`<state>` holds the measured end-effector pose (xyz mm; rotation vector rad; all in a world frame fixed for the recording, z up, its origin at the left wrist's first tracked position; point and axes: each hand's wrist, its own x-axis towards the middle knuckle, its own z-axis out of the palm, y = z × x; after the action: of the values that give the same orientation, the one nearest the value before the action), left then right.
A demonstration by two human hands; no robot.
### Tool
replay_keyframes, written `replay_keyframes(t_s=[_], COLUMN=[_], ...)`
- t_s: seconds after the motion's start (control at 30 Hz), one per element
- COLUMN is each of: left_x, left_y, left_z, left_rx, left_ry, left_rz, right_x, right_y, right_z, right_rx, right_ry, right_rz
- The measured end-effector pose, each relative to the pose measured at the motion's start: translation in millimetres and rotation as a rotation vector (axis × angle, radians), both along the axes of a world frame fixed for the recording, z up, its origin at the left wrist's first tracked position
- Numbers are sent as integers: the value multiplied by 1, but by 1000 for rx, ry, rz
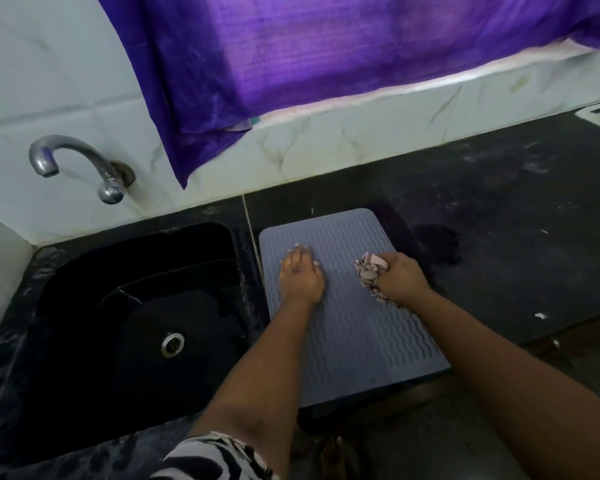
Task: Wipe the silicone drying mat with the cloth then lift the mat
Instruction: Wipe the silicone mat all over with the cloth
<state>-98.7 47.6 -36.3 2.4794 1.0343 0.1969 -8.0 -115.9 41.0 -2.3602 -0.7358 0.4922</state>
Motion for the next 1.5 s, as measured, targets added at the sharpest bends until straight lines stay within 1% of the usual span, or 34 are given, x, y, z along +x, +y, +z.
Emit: replay_keyframes(t_s=[0.1, 0.2, 0.23, 0.33, 0.43, 0.47, 0.53, 0.67, 0.9, 0.93, 1.0, 1.07, 1.1, 1.17, 1.2, 1.23, 1.3, 1.37, 1.43, 1.5], left_x=[32, 59, 66, 79, 82, 83, 83, 85, 85, 84, 84, 83, 84, 88, 89, 89, 87, 87, 88, 90], left_y=[31, 67, 77, 91, 92, 93, 95, 96, 93, 92, 91, 90, 88, 88, 89, 88, 86, 88, 88, 87], left_z=[6, 2, -3, -22, -41, -45, -50, -55, -48, -47, -44, -43, -43, -40, -39, -39, -40, -42, -46, -45], left_rx=[4, 22, 21, -51, -30, -24, 3, 62, 64, 71, 77, 60, 62, 75, 78, 75, 56, 72, 108, 87], left_ry=[44, 63, 76, 86, 40, 33, 12, 4, 40, 51, 62, 74, 84, 130, 153, 161, 142, 122, 119, 105], left_rz=[-83, -101, -113, -148, -121, -122, -120, -116, -114, -115, -117, -111, -111, -118, -115, -104, -81, -87, -87, -68], right_x=[25, 50, 60, 84, 87, 85, 83, 81, -14, -22, -23, -7, 5, 32, 43, 51, 59, 57, 47, 31], right_y=[42, 92, 111, 160, 179, 179, 177, 156, 37, 26, 20, 39, 56, 96, 116, 132, 150, 149, 133, 109], right_z=[3, 0, -3, -21, -56, -66, -75, -66, -65, -61, -50, -32, -23, -13, -11, -11, -22, -37, -46, -50], right_rx=[85, 118, 87, -114, -323, -348, -326, -362, -457, -461, -458, -358, -283, -174, -164, -189, -338, -481, -472, -473], right_ry=[-40, -63, -117, -319, -384, -401, -428, -426, -421, -408, -314, -155, -109, -144, -175, -196, -266, -361, -428, -426], right_rz=[37, 126, 163, 272, 314, 297, 275, 330, 372, 376, 346, 271, 228, 195, 188, 193, 266, 366, 386, 393])
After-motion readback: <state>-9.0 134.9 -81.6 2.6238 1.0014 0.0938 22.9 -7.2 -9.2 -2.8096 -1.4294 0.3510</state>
